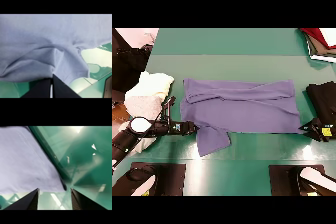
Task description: Fold the shirts.
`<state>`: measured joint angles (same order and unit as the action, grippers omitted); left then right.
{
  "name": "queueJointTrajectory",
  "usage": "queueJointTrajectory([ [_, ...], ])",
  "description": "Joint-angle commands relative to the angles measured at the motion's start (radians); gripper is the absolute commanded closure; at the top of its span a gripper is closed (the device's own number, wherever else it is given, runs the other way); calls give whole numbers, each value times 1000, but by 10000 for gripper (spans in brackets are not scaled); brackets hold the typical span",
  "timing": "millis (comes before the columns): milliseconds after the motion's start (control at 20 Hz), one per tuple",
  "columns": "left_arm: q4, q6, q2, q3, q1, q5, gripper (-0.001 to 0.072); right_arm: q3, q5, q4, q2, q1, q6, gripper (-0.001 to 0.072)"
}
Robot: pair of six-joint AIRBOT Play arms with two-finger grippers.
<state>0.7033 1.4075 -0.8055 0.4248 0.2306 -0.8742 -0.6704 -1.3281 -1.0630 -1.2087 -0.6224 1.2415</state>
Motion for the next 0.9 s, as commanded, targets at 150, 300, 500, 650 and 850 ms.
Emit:
queueJointTrajectory([
  [150, 0, -2, 0, 1, 0, 1, 681, 10, 92, 23, 0, 115, -5, 351],
  [300, 2, -2, 0, 1, 0, -26, 682, 10, 94, 13, 2, 156, -5, 692],
  [500, 118, 3, 4, 39, 0, -265, 684, 10, 14, -140, 109, 157, -4, 694],
  [650, 235, 37, 5, 92, 0, -468, 685, 10, -143, -327, 240, 157, -4, 694],
  [850, 233, 57, 68, 93, 0, -594, 684, 10, -253, -382, 385, 157, -5, 695],
])
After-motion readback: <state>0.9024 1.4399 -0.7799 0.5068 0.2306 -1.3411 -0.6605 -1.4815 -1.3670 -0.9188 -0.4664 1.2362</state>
